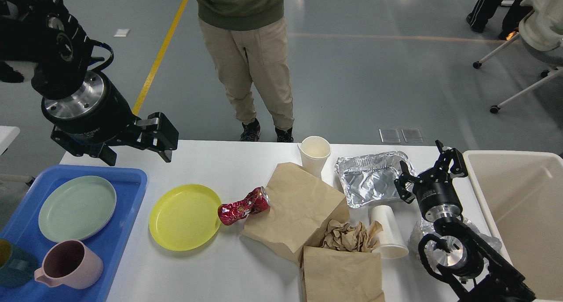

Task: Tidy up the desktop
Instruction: 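Open the left gripper and raise it off the pink mug, then lower the left gripper to the yellow plate edge and grasp it, then lift the yellow plate and carry it over the blue tray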

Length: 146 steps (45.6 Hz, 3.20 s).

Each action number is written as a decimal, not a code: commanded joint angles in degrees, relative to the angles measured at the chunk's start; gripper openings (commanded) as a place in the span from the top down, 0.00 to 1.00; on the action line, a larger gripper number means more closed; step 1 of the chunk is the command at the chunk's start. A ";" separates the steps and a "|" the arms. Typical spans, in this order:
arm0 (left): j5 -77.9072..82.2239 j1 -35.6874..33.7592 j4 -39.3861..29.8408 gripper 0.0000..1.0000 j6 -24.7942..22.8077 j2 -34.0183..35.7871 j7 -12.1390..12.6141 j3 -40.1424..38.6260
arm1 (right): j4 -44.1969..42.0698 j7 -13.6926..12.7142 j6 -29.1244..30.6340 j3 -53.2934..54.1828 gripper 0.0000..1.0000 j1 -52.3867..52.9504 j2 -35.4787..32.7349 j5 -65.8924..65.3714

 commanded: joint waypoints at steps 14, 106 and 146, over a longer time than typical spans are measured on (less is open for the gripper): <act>-6.44 19.79 5.55 0.06 10.34 0.06 -0.90 -1.64 | 0.00 0.00 0.00 0.00 0.00 0.00 0.00 0.00; -21.48 72.45 34.12 0.68 31.53 9.19 -0.20 -21.42 | 0.00 0.00 0.00 0.00 0.00 0.00 0.00 0.00; -20.69 73.24 34.47 1.00 28.37 9.02 -0.20 -21.59 | 0.00 0.00 0.00 0.00 0.00 0.00 0.00 0.00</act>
